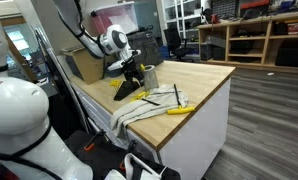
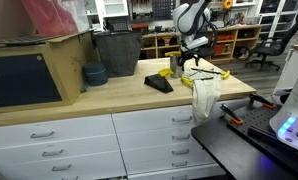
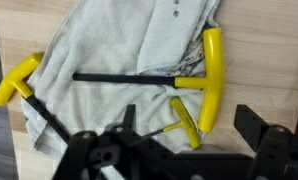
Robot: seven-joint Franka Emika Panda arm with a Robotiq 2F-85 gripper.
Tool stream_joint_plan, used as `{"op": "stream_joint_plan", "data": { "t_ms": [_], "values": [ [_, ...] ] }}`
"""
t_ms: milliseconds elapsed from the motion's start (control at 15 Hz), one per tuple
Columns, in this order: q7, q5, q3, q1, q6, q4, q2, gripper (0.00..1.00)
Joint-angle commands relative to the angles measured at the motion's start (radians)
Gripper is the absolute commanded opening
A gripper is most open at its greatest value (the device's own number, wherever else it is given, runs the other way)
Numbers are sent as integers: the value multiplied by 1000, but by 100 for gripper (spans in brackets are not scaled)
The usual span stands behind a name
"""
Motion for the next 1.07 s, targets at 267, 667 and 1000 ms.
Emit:
{"op": "stream_joint_plan", "data": {
  "t_ms": [267, 667, 1000],
  "values": [
    [152, -2, -16, 19, -2, 1, -5, 100],
    [308, 46, -34, -17, 56, -124, -9, 100],
    [384, 171, -68, -73, 56, -162, 9, 100]
  ]
}}
